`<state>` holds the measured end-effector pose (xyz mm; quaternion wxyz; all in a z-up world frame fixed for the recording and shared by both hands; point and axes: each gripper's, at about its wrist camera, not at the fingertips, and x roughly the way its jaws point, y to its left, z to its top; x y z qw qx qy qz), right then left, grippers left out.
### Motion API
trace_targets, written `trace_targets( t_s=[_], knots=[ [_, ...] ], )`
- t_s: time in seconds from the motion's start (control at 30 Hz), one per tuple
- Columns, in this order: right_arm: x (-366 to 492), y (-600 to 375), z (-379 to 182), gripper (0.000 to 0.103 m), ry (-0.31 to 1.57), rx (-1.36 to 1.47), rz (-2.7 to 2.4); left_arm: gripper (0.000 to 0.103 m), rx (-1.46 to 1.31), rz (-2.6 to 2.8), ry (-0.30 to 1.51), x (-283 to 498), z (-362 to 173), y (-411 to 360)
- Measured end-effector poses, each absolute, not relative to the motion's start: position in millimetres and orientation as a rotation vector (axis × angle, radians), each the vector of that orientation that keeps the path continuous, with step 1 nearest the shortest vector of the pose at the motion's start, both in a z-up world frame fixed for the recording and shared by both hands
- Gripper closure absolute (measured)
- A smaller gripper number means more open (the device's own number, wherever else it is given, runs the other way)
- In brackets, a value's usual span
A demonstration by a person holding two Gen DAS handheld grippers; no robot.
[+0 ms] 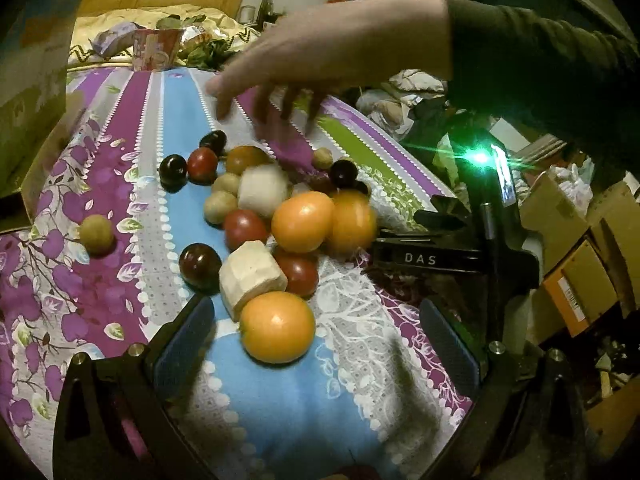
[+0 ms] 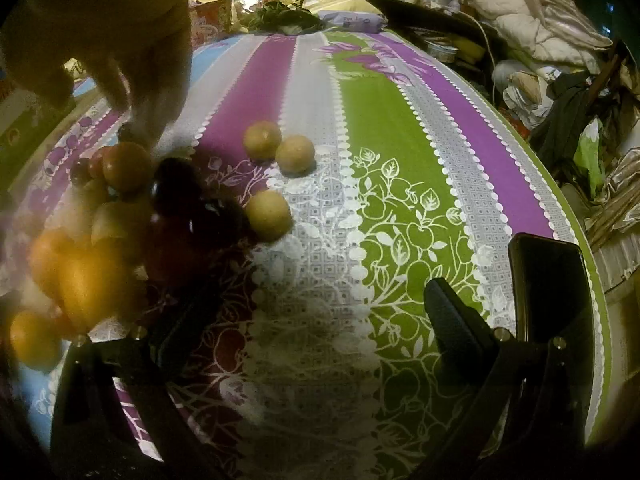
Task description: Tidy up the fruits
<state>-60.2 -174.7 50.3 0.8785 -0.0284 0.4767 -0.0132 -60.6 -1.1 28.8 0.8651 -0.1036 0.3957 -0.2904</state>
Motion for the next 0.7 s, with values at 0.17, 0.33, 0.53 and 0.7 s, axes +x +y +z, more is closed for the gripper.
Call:
trace_targets(
  t_s=[0.17,0.33,0.53,0.7],
  knots=[
    [-61.0,-175.9,50.1,0.000,0.994,-0.058,-0.029,0.000,-0.239,-0.608,0.838,-61.4,27.1,2.6],
    [-59.6,-174.0,49.7,0.000,0.994,-0.058,-0.029,0.000,-0.281,-0.615,0.849,-57.4,23.8,6.9],
    [-60.5,-175.3,49.6,0.000,0.994,-0.059,-0.029,0.000,-0.263,-0.614,0.867,-57.8,21.3,2.5],
    [-60.0,-174.5,49.9,0.000,0.993,-0.059,-0.030,0.000,-0.276,-0.612,0.892,-54.1,18.2,2.4]
  ],
)
